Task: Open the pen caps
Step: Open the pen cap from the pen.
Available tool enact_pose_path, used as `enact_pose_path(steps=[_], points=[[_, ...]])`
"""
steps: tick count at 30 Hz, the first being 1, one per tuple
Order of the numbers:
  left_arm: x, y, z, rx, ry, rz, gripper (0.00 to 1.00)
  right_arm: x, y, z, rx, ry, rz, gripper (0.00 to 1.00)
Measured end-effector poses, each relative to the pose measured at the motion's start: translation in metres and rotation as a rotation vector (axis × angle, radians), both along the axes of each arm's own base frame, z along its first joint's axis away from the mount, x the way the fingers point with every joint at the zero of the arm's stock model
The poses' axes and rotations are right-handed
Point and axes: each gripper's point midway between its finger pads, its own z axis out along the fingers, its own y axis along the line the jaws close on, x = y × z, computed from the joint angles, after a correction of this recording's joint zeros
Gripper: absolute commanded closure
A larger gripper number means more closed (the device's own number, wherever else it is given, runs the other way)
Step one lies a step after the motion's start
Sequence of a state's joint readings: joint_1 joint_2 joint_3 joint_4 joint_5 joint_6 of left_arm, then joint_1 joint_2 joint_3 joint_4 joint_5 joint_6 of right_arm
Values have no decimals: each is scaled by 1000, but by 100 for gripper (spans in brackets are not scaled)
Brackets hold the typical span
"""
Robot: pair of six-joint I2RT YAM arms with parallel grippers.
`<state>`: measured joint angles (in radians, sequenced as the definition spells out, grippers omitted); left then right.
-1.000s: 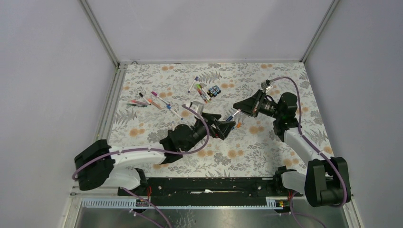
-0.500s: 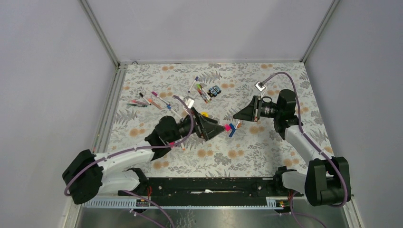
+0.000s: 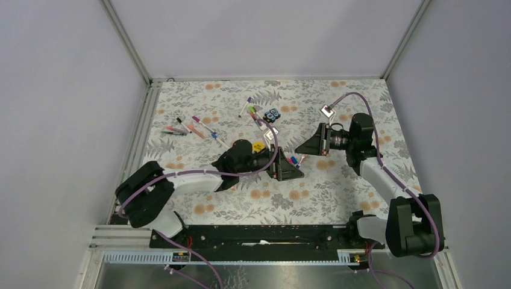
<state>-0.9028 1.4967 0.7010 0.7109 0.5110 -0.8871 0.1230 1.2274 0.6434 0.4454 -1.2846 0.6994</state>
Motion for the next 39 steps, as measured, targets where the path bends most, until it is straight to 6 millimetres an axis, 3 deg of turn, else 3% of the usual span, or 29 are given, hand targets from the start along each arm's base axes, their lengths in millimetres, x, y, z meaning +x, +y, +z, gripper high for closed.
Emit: enact_pose_path(steps=[5,10,12,20,26,28,32,36,39], points=[[-6,-11,-10,-8,45,-59,42,-1,1,-1,1,4,7,100],[-13,-15,-15,-13,91,-97,87,-2,1,0,2,4,13,100],[-15,-16,-12,-28,93,-115,100,-1,1,-1,0,-2,12,100],[-21,-18,-7,-63,97,-158,100,-1,1,0,3,19,28,100],[-7,-17,17,-166,77,-109,100,21,3,29,3,-2,97,100],[-14,-12,9,-152,103,-122,100,39,-1,42,1,-40,74,100],[-44,-2,-31,-48,209,-180,100,69,-14,62,-7,-122,0,100],[-55,4,-47,-6,249,-200,100,76,-17,63,-11,-129,-14,100],[-53,10,-49,21,252,-180,100,83,-17,52,-32,-117,-37,100]])
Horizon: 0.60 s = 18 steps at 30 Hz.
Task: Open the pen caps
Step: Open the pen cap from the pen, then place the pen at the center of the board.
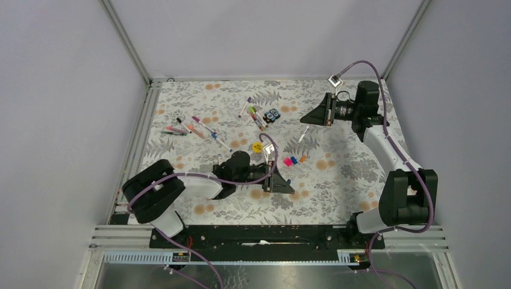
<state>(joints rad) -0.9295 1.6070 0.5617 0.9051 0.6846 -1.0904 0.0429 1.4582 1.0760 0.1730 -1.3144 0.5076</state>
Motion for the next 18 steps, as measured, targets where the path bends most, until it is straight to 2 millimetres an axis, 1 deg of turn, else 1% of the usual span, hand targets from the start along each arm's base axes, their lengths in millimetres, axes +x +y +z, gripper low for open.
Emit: enact_pose_path(steps=[3,6,9,12,14,16,18], points=[[10,8,6,24,-44,51,100,10,-3,-25,-61,33,-61,100],[26,20,13,68,-112,141,100,22,-9,-58,-138,98,-128,100],[45,38,13,136,-169,246,100,33,-14,-93,-204,186,-180,100],[66,59,8,221,-211,362,100,44,-18,-123,-269,275,-220,100],[77,72,4,268,-225,418,100,50,-17,-138,-308,312,-232,100],[87,86,-3,323,-234,472,100,55,-13,-149,-347,332,-234,100],[93,96,-12,375,-232,507,100,58,-8,-156,-379,340,-226,100]])
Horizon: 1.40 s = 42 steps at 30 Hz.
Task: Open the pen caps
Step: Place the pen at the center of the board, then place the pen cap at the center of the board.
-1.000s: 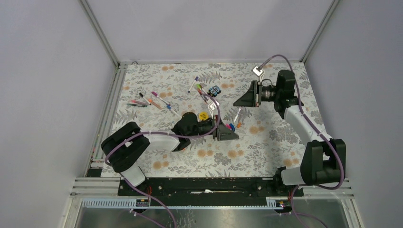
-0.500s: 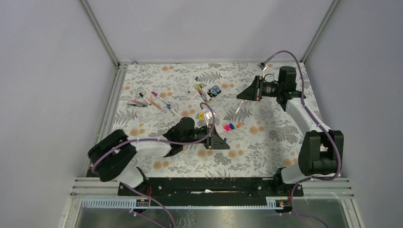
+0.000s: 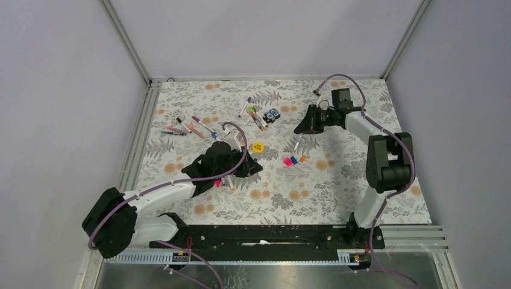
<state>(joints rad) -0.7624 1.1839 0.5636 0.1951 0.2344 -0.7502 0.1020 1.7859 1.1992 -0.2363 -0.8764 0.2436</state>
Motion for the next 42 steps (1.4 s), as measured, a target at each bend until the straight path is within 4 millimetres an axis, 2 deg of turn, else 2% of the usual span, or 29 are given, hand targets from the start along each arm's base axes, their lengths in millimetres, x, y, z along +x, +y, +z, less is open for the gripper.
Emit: enact_pose_path(steps=[5,12,21,25,36,42], points=[[13,28,-26,120,44,109,100,6,17,-14,-45,36,42,100],[32,59,-64,293,134,227,100,20,27,-30,-62,87,53,97],[52,78,-92,455,201,279,95,28,35,-69,-105,225,8,93],[57,82,-104,502,233,285,92,32,38,-80,-134,254,-9,91],[64,93,-119,585,263,306,75,41,36,-94,-184,282,-56,86],[74,96,-117,604,251,327,67,44,34,-103,-203,304,-77,82]])
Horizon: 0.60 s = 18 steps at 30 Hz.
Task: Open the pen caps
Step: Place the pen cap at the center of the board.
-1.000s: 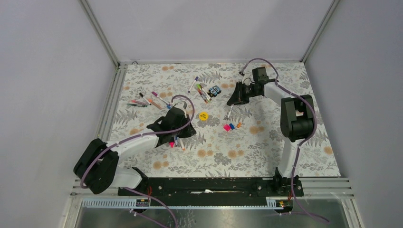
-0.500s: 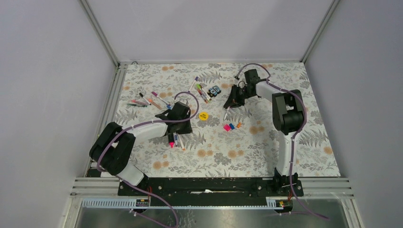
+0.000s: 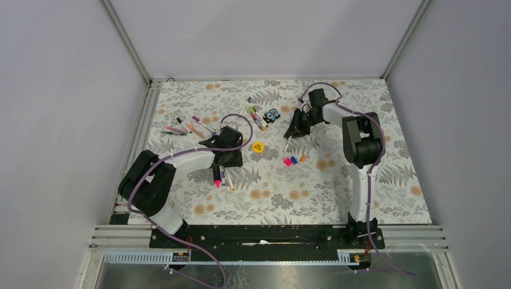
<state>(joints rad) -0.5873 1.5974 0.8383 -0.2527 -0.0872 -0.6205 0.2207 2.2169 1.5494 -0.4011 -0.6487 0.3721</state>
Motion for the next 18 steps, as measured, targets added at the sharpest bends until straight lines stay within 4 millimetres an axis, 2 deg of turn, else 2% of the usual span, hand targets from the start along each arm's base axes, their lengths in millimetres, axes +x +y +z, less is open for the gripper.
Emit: enact_pose_path(steps=[4,10,13,18], points=[[5,0,2,8,-6,7,66,-1,-1,-5,-12,15,-9,76],[4,4,-1,25,5,13,64,0,-1,-3,-10,18,-14,65],[4,4,0,27,6,11,63,1,0,-2,-7,15,-14,63],[4,5,14,17,-22,1,51,2,0,-1,-6,10,-13,62]])
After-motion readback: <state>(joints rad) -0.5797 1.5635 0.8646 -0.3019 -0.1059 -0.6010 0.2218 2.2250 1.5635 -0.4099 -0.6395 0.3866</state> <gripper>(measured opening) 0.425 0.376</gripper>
